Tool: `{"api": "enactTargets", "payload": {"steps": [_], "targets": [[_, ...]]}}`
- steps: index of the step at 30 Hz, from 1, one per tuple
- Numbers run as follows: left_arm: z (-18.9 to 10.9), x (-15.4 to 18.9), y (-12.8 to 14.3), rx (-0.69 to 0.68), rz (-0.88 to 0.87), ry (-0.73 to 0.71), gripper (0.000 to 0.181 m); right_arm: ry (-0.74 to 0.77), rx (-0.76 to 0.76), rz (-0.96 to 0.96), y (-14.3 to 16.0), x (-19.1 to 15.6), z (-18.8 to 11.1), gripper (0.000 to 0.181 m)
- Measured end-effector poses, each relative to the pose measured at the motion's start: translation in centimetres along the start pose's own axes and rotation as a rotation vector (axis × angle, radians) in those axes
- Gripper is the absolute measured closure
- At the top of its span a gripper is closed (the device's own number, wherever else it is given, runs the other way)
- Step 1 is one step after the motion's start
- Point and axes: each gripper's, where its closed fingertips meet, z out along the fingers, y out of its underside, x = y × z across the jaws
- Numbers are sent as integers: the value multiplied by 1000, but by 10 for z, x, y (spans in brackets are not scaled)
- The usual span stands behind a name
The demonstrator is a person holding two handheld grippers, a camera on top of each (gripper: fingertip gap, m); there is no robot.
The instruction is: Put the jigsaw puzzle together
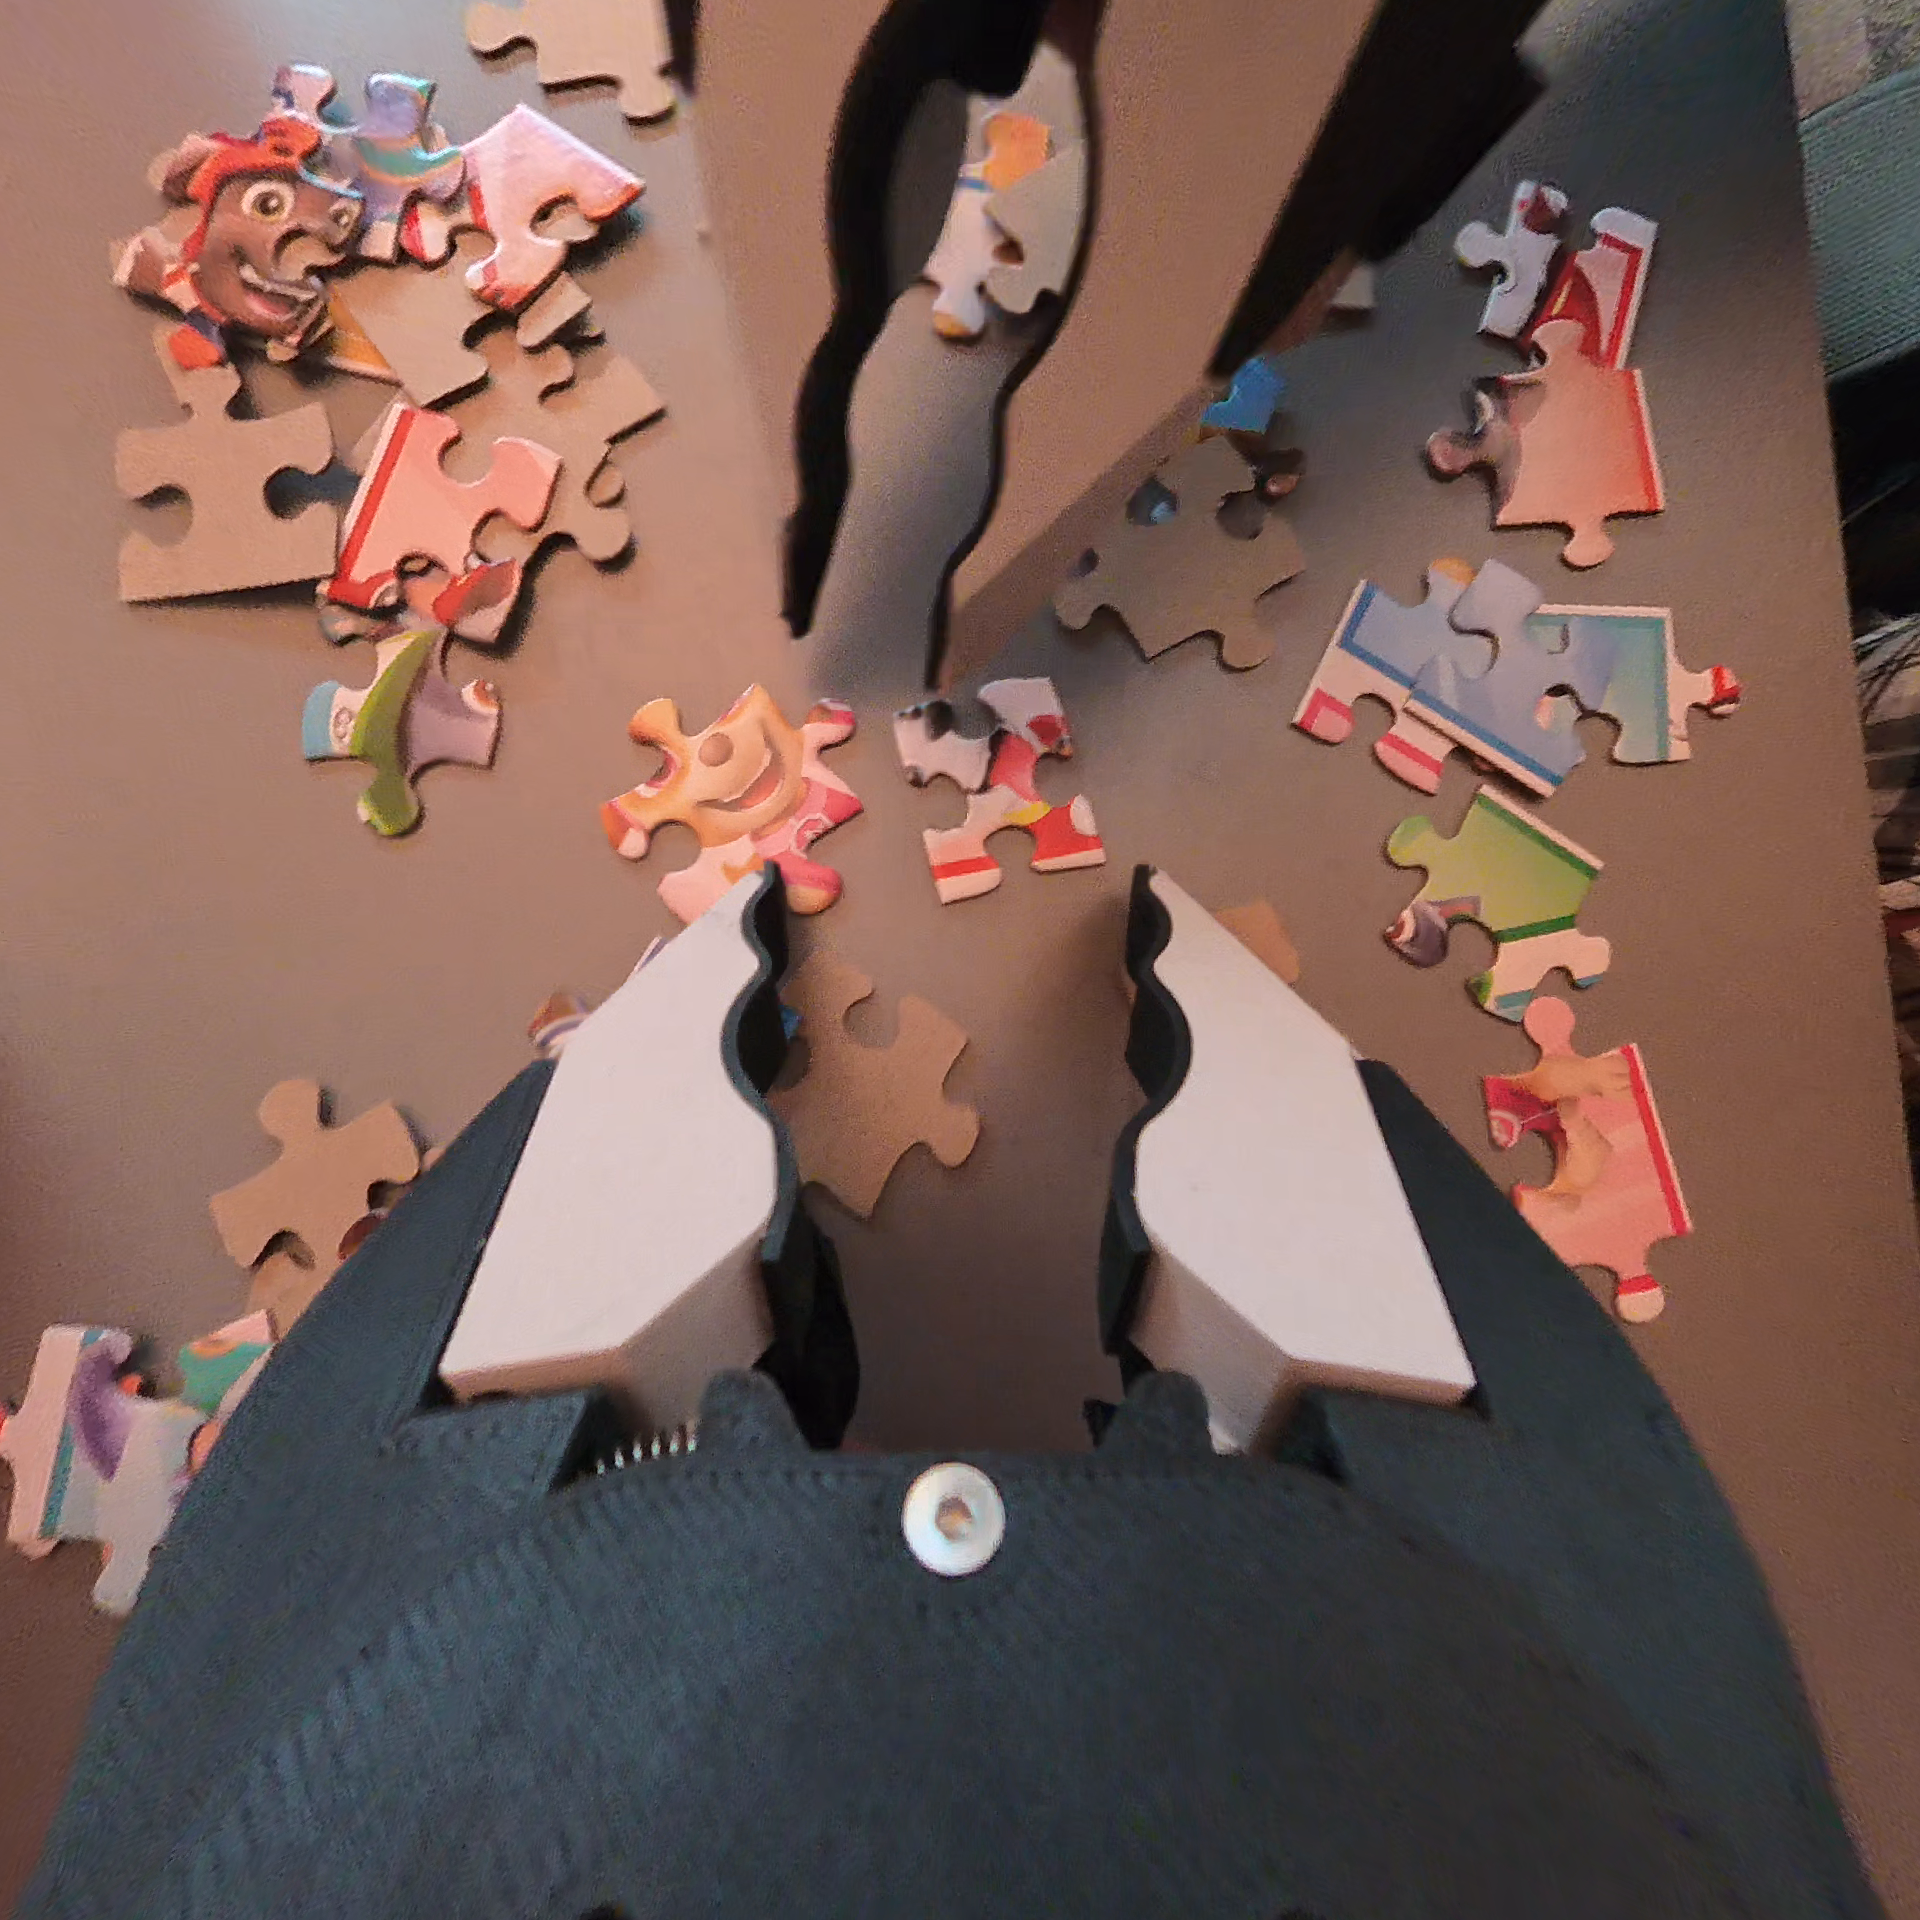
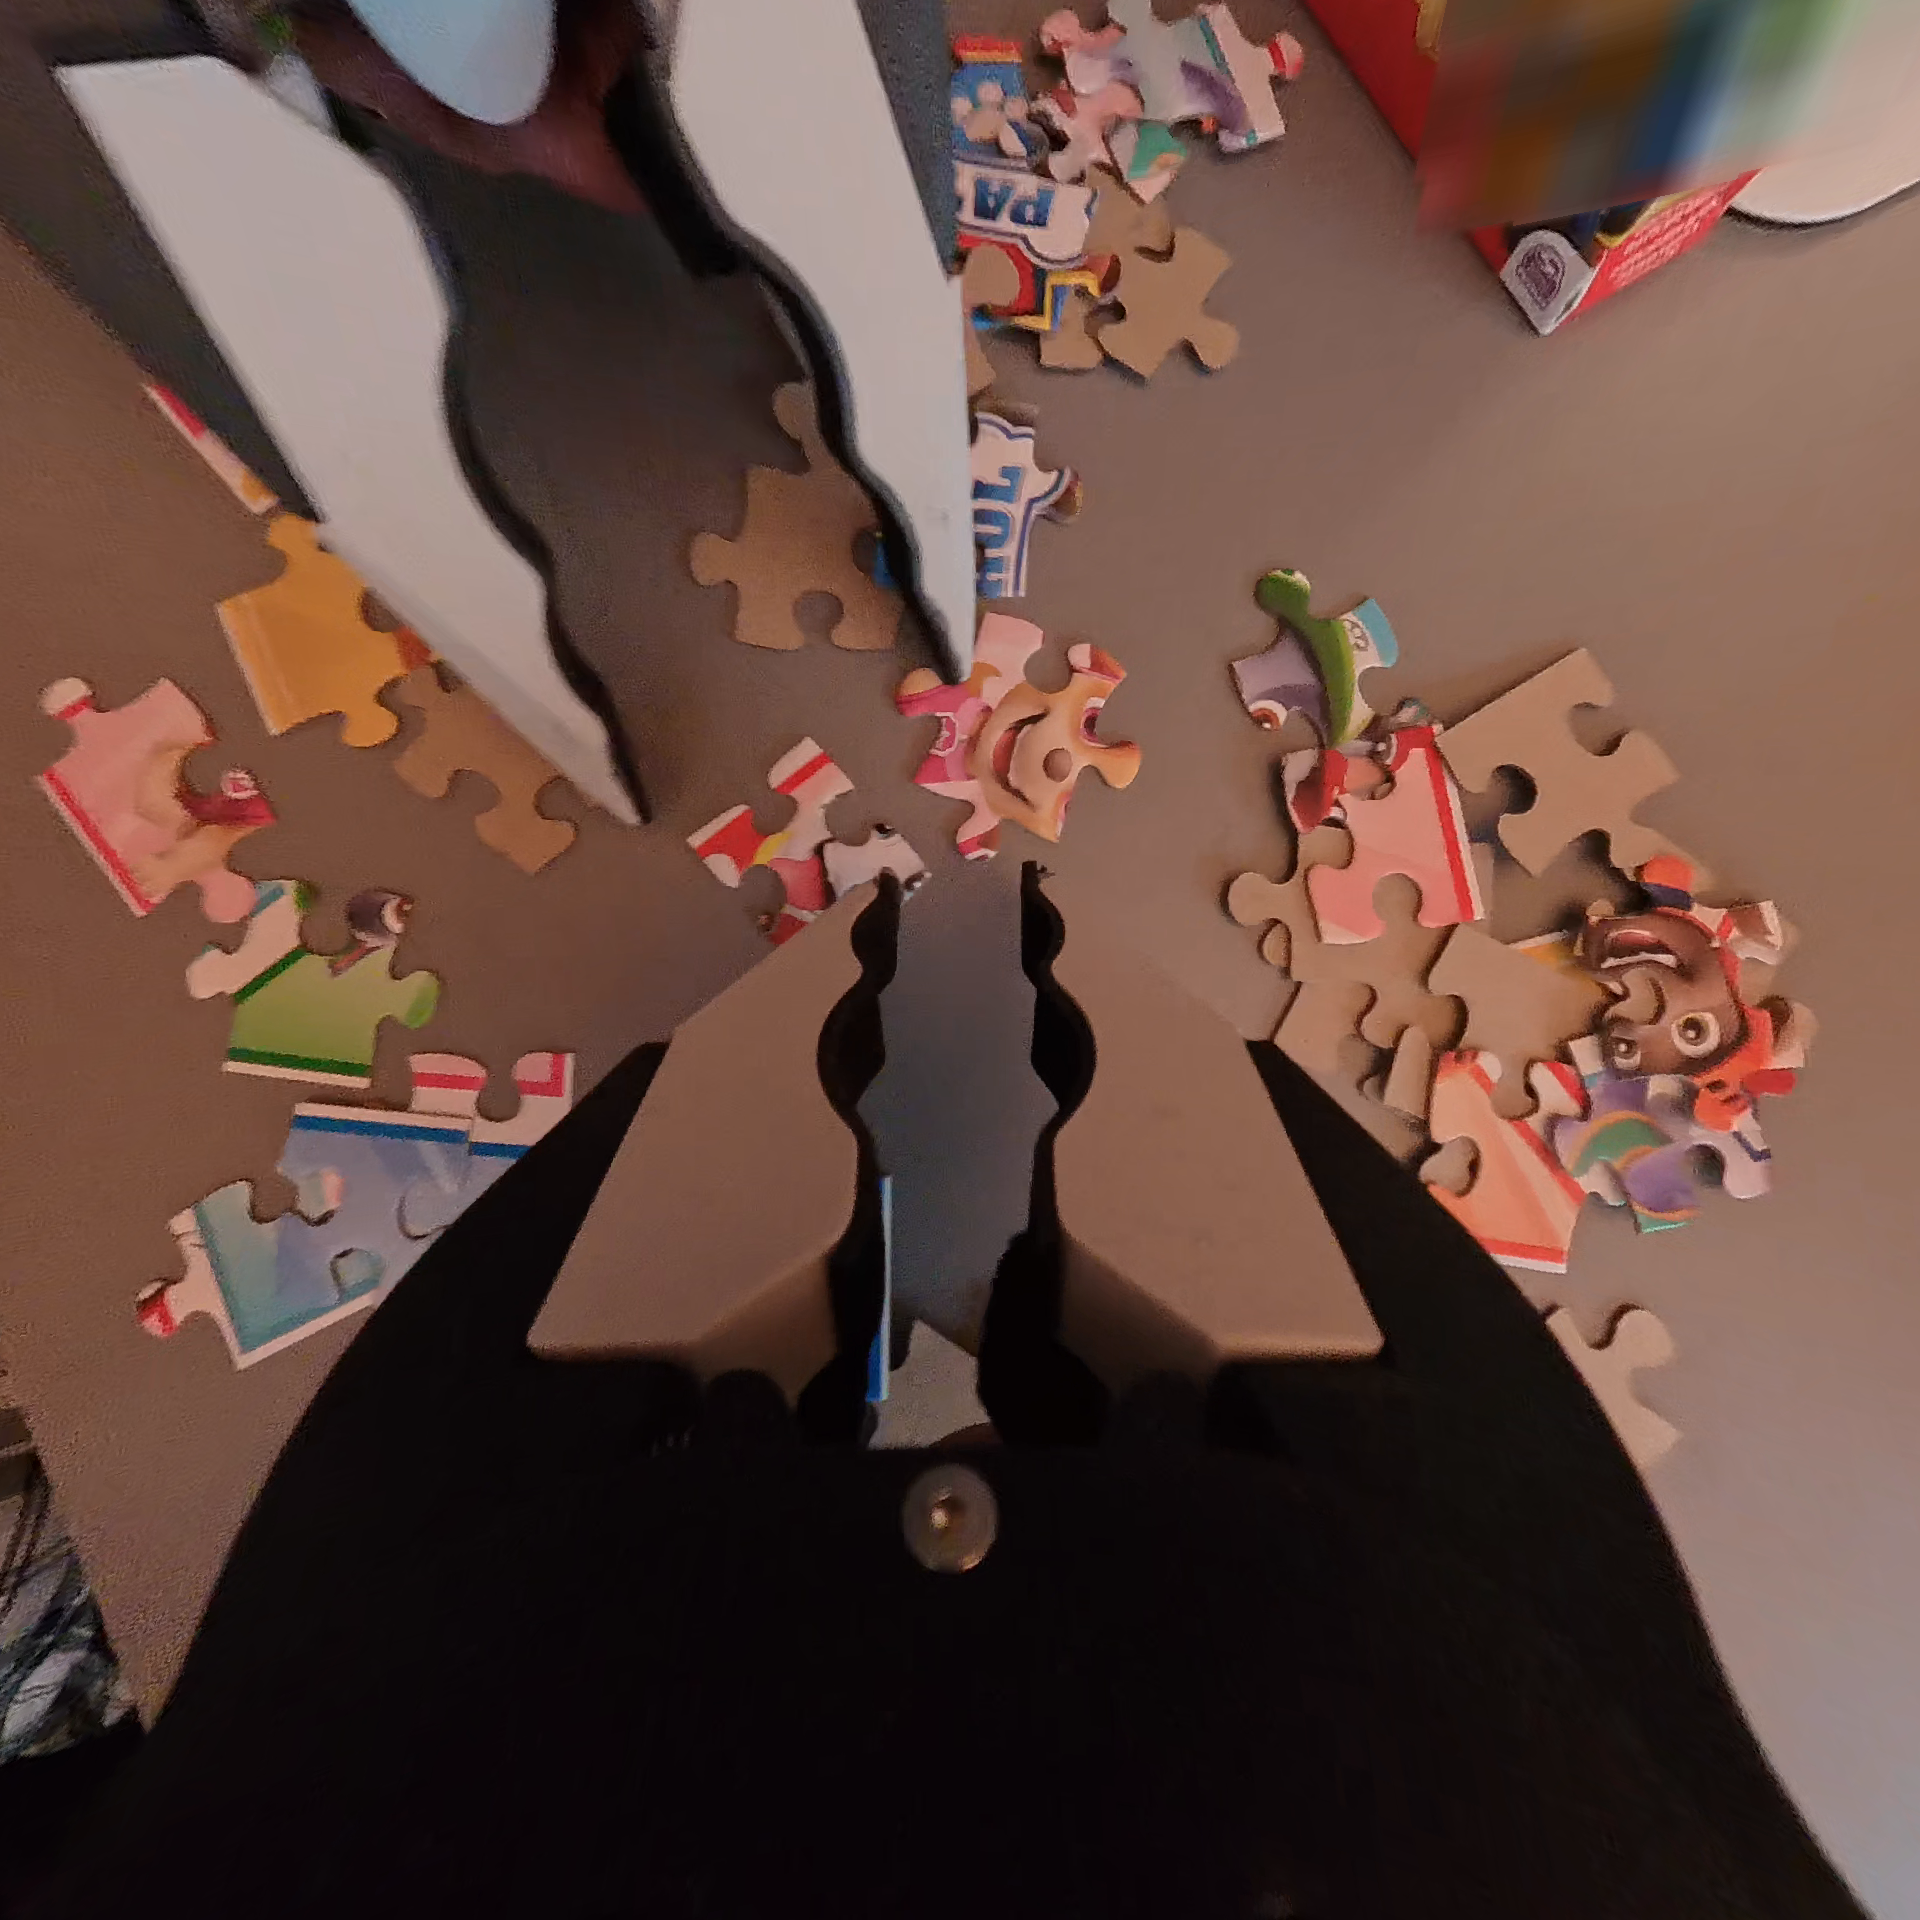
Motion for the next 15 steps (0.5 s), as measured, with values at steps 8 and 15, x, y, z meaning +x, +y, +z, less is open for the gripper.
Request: {"api": "enactTargets", "payload": {"steps": [8,15], "targets": [[2,14,-10,51,31,55,118,38,-52,-33,6,17,3,159],[5,18,-10,44,21,78,114,-15,-56,-65,5,9,8,163]]}}
